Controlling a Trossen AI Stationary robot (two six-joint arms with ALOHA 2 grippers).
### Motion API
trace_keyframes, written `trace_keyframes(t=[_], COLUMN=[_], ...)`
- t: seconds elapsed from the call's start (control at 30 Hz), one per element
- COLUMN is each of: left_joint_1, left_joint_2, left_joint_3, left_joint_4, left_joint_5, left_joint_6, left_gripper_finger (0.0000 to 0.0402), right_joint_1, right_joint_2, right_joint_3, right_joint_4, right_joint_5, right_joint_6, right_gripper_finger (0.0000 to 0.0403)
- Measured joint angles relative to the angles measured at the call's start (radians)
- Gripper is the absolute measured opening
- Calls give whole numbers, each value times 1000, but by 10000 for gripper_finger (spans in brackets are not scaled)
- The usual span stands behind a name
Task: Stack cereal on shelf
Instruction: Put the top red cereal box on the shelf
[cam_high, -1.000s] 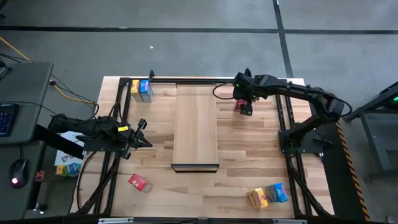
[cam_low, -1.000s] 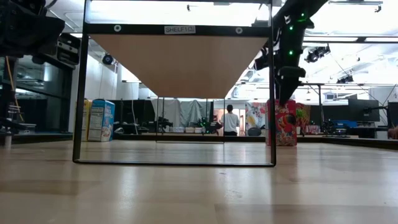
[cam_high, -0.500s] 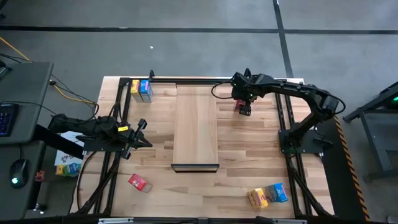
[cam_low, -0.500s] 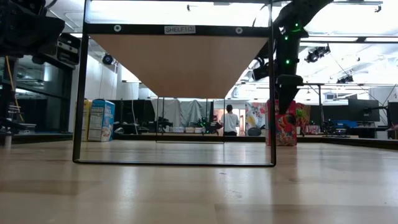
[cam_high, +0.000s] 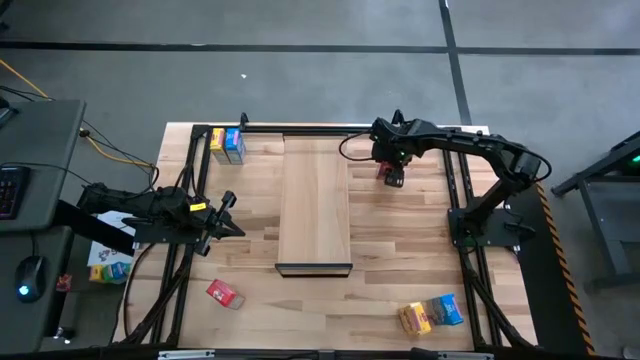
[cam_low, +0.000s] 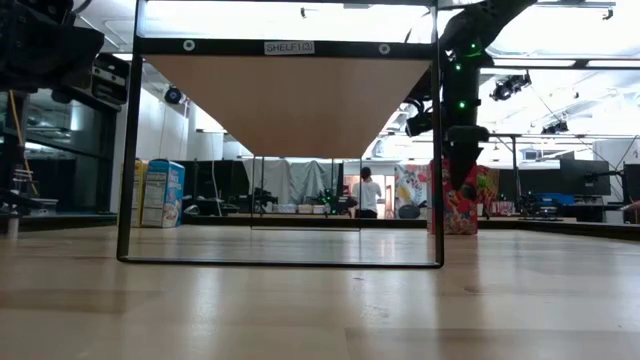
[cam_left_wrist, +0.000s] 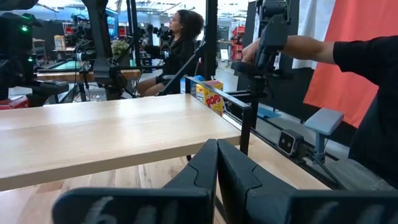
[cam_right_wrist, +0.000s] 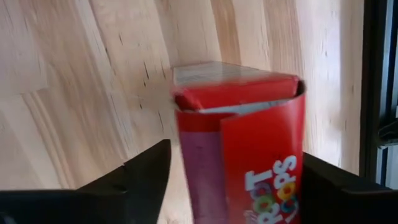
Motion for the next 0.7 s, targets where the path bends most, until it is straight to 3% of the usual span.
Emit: trace_keyframes(t=[0.37,0.7], left_joint_1=[0,0], left_joint_2=[0,0], left_joint_3=[0,0], left_joint_4=[0,0], left_joint_5=[0,0], left_joint_6=[0,0], left_gripper_finger=[3,3], right_joint_1=[0,38], right_joint_2=[-5,-5], right_joint_3=[90,442], right_joint_4=[-126,-371], right_joint_5=[-43,-80], right_joint_6=[43,139], right_gripper_finger=[140,133])
